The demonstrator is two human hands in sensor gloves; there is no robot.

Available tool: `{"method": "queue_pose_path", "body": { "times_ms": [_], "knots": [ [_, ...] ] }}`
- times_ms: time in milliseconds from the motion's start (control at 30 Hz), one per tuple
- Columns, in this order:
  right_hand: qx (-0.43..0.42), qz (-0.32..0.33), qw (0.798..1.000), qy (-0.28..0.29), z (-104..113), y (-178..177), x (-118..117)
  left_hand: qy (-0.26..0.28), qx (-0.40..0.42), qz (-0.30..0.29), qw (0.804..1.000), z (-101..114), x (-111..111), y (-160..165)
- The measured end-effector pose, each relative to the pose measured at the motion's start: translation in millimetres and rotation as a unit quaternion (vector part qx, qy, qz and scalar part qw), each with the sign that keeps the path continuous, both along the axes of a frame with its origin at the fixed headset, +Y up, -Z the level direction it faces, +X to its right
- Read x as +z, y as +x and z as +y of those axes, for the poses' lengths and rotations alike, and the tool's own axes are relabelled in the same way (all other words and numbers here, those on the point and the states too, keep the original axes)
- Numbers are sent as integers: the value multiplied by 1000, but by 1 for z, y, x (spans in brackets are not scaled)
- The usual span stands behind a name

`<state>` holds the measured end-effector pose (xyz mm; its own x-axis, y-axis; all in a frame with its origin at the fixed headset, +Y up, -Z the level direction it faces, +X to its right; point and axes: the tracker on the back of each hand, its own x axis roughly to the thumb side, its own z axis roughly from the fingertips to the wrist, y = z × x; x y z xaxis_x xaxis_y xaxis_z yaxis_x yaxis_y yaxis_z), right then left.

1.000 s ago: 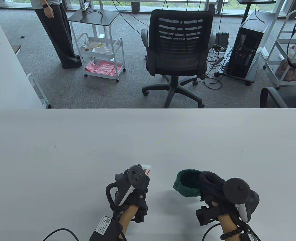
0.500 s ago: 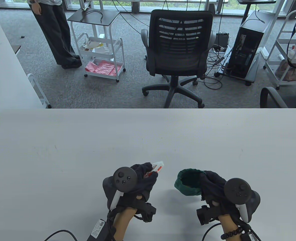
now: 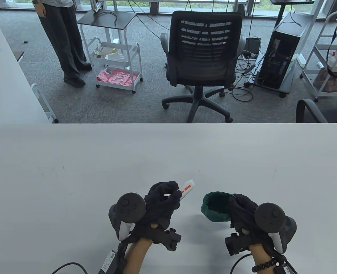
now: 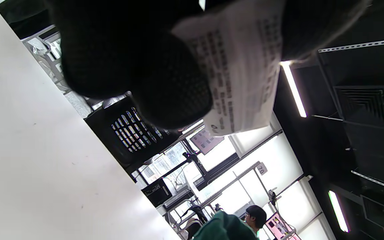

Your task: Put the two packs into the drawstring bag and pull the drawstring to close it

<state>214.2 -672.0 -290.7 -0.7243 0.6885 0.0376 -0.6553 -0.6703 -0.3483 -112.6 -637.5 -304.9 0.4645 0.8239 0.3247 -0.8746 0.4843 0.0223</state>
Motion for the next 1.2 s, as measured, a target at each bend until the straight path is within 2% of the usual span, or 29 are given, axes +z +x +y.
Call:
{"method": "queue_pose_path", "body": {
  "times_ms": [267,500,800,1200],
  "knots": [
    [32,4,999,11,3,-7,3,47,-18,-31,998,16,15,14],
    [55,18,998,24,7,-18,7,93,-109,-30,989,20,25,30],
    [65,40,997,32,10,-28,11,85,-174,-25,981,15,27,43],
    [78,76,993,38,13,-42,14,80,-203,-15,976,11,26,48]
  ]
}}
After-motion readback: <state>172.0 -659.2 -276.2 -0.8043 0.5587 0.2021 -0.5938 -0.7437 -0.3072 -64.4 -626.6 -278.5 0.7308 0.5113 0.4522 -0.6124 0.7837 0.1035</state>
